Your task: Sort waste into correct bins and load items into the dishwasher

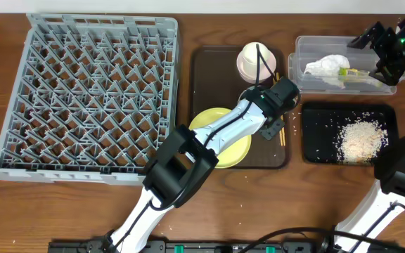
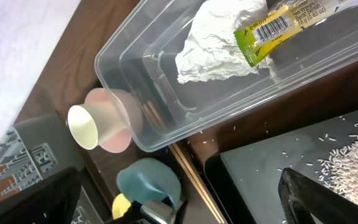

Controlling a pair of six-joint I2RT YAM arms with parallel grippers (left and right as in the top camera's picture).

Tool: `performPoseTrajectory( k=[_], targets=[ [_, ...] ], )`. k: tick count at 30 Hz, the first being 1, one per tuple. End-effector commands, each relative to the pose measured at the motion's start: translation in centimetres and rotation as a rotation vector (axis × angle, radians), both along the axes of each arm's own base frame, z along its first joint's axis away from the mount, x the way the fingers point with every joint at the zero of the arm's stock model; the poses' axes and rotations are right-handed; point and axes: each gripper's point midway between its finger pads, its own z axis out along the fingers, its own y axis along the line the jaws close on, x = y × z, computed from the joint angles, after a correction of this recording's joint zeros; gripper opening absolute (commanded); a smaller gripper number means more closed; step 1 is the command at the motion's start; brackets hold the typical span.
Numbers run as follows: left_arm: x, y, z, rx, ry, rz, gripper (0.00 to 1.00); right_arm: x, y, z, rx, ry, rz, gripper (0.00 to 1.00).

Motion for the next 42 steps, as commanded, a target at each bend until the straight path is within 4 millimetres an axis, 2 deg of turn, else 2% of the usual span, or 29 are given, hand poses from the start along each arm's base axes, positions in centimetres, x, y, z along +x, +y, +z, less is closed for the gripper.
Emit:
performPoseTrajectory(
  k=[1, 3, 16, 19, 22, 25, 27, 30, 31, 34, 37, 40, 42],
  targets=[
    [0.1, 0.2, 0.9, -0.013, -0.001, 0.03, 0.13, -0.2, -0.1, 1.5, 0.001, -0.03, -0.013, 0.99],
    [0.1, -0.1, 1.9, -0.038, -0.003, 0.028, 0.08, -0.2, -0.1, 1.5, 0.0, -0.031, -0.013, 0.99],
    [0.8, -0.7, 12.8, -0.201, -0.151, 0.028, 0.08, -0.2, -0.1, 1.5, 0.001, -0.03, -0.013, 0.99],
    [1.3, 0.2, 15.9, -0.244, -0.193, 0.046, 0.07, -0.2, -0.1, 1.5, 0.001, -0.03, -0.013, 0.99],
    [2.7, 2.2, 19.1, -0.294, -0.232, 0.113, 0.08, -0.2, -0.1, 1.5, 0.0, -0.031, -0.013, 0.99],
    [3.5, 3.9, 21.1, -0.354, -0.223, 0.134, 0.08, -0.2, -0.1, 1.5, 0.0, -0.031, -0.013, 0.99],
    [3.4, 4.0, 21.2, -0.397, -0.178, 0.116, 0.12, -0.2, -0.1, 1.5, 0.0, -0.031, -0.013, 0.99],
    [3.0, 3.8, 19.9, -0.392, -0.13, 0.091, 0.27, -0.2, -0.1, 1.5, 0.0, -0.031, -0.013, 0.99],
    [2.8, 3.7, 19.2, -0.382, -0.117, 0.088, 0.33, -0.2, -0.1, 1.5, 0.001, -0.03, -0.013, 0.99],
    [1.9, 2.4, 17.0, -0.351, -0.078, 0.062, 0.41, -0.2, -0.1, 1.5, 0.0, -0.031, -0.013, 0.99],
    [1.0, 1.1, 14.5, -0.306, -0.05, 0.038, 0.53, -0.2, -0.1, 1.5, 0.0, -0.031, -0.013, 0.99],
    [1.3, 1.2, 11.6, -0.19, -0.086, 0.063, 0.55, -0.2, -0.1, 1.5, 0.0, -0.031, -0.013, 0.99],
    [1.8, 1.8, 10.1, -0.115, -0.119, 0.085, 0.66, -0.2, -0.1, 1.5, 0.0, -0.031, -0.013, 0.99]
  ],
)
